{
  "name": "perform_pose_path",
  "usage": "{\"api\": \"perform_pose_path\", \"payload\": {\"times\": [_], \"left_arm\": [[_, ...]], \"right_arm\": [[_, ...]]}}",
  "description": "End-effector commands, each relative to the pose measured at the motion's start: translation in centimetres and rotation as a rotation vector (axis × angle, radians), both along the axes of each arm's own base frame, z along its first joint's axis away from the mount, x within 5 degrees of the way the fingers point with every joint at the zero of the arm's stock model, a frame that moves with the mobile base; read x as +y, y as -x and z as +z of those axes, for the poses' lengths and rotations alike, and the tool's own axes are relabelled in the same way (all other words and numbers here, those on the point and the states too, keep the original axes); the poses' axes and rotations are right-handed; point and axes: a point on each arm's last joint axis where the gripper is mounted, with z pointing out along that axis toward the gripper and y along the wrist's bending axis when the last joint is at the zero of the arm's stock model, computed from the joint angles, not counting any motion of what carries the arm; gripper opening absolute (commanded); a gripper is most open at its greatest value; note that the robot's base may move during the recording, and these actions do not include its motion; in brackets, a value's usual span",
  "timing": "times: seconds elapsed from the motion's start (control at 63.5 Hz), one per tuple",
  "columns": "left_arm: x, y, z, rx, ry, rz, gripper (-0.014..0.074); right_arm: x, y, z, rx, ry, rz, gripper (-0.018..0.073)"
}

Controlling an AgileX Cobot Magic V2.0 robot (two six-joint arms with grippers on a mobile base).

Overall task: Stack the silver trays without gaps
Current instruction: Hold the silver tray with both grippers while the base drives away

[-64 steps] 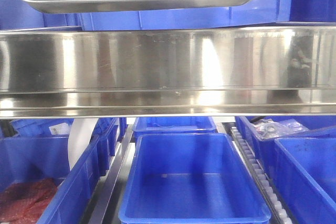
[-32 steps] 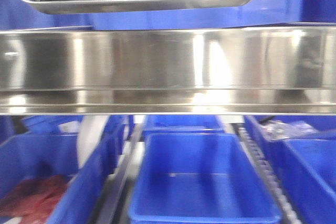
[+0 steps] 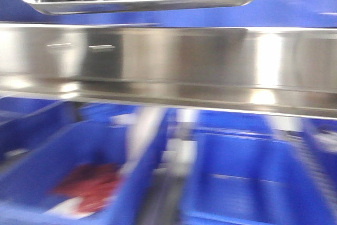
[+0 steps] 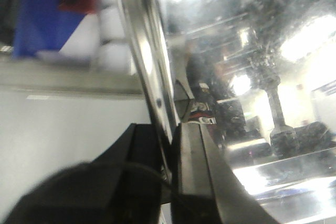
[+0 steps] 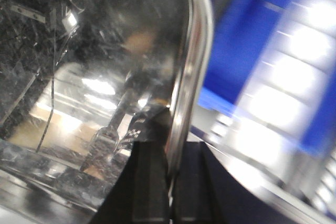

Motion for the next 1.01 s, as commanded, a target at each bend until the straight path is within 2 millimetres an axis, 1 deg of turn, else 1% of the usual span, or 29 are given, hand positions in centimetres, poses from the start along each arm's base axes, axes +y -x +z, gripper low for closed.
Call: {"api": "perform_pose_path", "payload": {"times": [0.0,0.992], "left_arm": [[0.92,1.08,1.35,-0.005,-0.039,-0.014,-0.0048],[0.90,1.09,1.35,-0.004,-0.038,-0.015,-0.0048]], "right_arm": [[-0.55,0.76,2.92,-0.145,-0.053,0.014,0.0021],[-0.55,0.76,2.92,-0.145,-0.053,0.014,0.0021]]}}
